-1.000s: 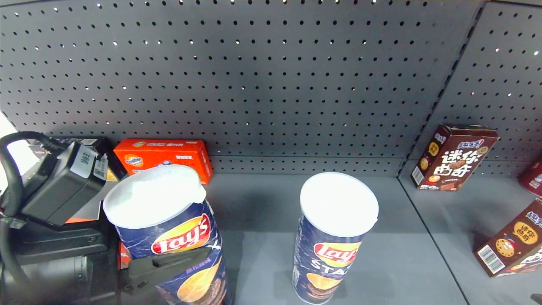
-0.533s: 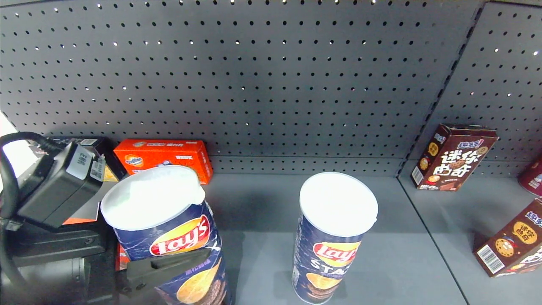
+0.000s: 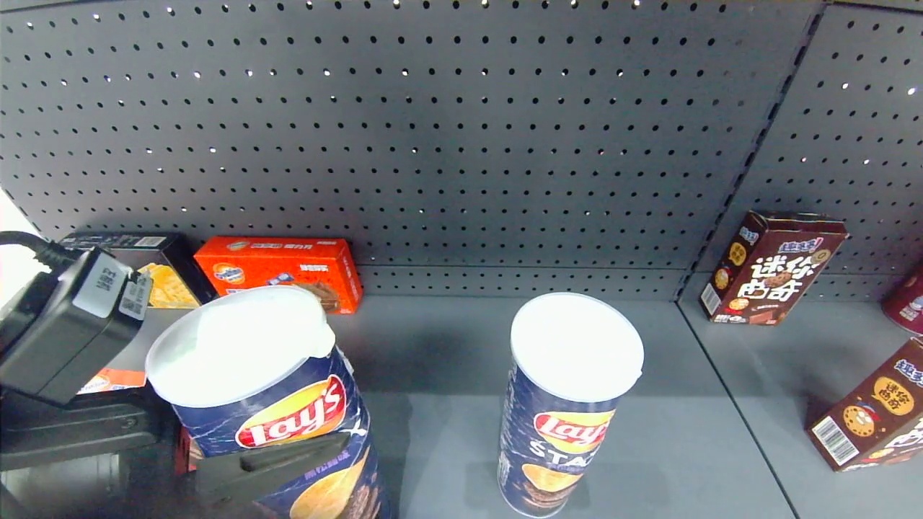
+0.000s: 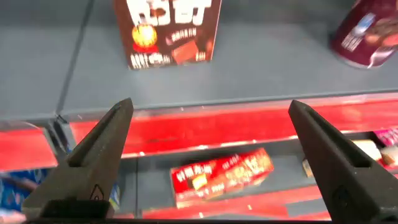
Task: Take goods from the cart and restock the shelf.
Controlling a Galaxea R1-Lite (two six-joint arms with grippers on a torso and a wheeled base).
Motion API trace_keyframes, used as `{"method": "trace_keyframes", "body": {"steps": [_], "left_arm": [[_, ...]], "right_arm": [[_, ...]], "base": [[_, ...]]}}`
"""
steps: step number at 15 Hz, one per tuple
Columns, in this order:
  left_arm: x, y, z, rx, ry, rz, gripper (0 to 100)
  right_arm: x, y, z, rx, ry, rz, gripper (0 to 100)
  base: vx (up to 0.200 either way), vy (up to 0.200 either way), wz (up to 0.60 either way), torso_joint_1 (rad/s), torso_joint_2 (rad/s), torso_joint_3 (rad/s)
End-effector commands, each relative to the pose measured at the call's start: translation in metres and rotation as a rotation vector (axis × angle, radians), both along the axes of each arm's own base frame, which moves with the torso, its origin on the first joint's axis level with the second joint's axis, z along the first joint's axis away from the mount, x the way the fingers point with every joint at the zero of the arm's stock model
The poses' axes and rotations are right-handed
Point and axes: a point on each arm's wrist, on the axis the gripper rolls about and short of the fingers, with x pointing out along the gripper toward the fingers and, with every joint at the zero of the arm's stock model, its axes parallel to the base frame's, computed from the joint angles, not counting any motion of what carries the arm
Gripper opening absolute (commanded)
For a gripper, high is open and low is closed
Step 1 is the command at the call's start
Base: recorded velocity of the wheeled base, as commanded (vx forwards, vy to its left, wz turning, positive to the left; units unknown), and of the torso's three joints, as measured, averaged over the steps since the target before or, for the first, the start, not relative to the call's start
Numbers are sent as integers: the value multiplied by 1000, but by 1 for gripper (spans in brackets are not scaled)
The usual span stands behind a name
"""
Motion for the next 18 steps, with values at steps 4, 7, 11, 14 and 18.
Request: {"method": "trace_keyframes", "body": {"steps": [4,7,11,14,18], "left_arm": [[-5,2,-3,-4,5,-17,0],[-12,6,-7,-6,1,-19,0],[-11,7,7,-31,-43,-11,0],[-2,0,16,-36,-53,-21,0],[21,-11,46,-66,-111,-3,0]], "right_arm": [[0,6,-10,-3,-18,256,100],[0,5,-9,31,-33,226,100],[0,5,-9,31,-33,228,100],[0,5,-9,31,-33,226,100],[0,5,-9,31,-33,226,100]], "base": [[0,0,0,0,0,0],[0,0,0,0,0,0],[0,0,0,0,0,0],[0,0,0,0,0,0],[0,0,0,0,0,0]]}}
